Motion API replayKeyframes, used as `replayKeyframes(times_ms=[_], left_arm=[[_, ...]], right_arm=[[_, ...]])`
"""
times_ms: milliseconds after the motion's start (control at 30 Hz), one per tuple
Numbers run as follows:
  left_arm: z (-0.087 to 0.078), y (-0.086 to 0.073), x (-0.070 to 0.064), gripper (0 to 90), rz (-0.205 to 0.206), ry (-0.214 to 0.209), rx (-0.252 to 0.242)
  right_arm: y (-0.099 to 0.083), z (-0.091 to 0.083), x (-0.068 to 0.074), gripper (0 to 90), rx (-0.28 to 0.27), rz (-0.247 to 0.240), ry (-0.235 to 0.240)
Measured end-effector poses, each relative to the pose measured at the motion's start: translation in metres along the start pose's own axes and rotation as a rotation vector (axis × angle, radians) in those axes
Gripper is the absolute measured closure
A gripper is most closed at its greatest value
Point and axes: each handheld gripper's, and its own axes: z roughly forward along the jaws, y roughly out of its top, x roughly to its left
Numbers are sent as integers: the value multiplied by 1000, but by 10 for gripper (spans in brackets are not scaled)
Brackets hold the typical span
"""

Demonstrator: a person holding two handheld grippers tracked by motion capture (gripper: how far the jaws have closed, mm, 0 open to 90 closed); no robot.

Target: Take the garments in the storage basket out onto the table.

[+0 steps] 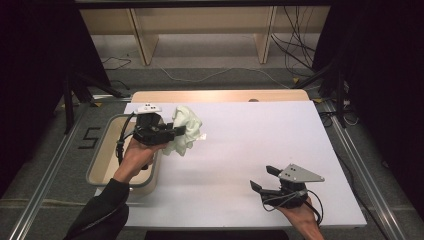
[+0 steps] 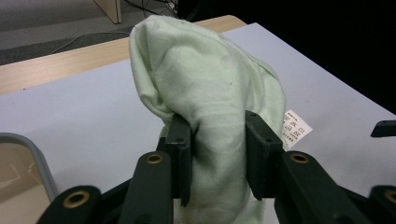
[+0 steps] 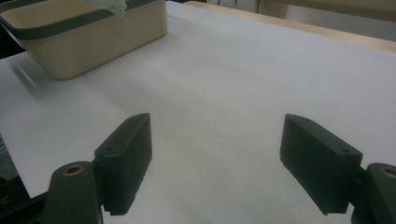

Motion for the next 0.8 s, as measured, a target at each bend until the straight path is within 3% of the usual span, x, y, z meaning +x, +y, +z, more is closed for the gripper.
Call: replayKeyframes(times_ms=[533,733,800], left_arm=[[26,-1,-14,663,12,-33,6],[38,-3,-20,663,-4,-77,26],[42,-4,-23,663,5,-73,26]], right_arm=[[0,1,0,259,2,3,-1],[0,1,0,259,3,3,0],[0,1,0,259,2,2,-1]])
